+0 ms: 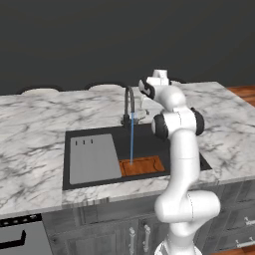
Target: Turn on the sink faucet with hot water and rinse the cutting board for ten seconds, then turn off the faucet. Push the cutting board to reach the water if necessary.
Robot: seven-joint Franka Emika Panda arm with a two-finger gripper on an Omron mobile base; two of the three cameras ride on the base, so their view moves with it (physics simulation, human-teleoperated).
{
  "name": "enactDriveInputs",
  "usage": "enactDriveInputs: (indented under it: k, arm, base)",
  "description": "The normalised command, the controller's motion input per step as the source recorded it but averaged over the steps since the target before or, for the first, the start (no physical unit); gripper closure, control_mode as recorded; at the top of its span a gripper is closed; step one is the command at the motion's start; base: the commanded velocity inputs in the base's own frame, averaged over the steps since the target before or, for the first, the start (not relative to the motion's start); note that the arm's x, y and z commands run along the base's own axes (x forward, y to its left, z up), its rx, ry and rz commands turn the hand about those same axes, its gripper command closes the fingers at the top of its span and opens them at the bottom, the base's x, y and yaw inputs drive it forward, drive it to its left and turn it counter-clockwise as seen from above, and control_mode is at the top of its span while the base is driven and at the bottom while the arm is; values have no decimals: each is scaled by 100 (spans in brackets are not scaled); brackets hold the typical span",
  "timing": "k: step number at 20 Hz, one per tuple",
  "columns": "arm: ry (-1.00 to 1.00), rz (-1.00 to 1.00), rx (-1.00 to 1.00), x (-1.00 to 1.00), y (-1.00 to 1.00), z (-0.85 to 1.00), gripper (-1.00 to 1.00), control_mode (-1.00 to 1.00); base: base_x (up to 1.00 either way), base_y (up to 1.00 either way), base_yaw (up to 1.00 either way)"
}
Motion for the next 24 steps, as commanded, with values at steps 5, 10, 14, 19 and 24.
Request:
enactDriveInputs:
  k: [5, 10, 14, 19, 24]
  arm:
    - [7, 14, 0, 2, 3, -12, -100, -100]
    - [6, 6, 0, 0, 7, -1, -100, -100]
    - [0, 0, 0, 0, 0, 0, -100, -100]
    - [0, 0, 0, 0, 0, 0, -100, -100]
    - [0, 0, 0, 0, 0, 0, -100, -100]
  base:
    - [0, 0, 0]
    - [0, 0, 0]
    - [0, 0, 0]
    - [0, 0, 0]
    - [0, 0, 0]
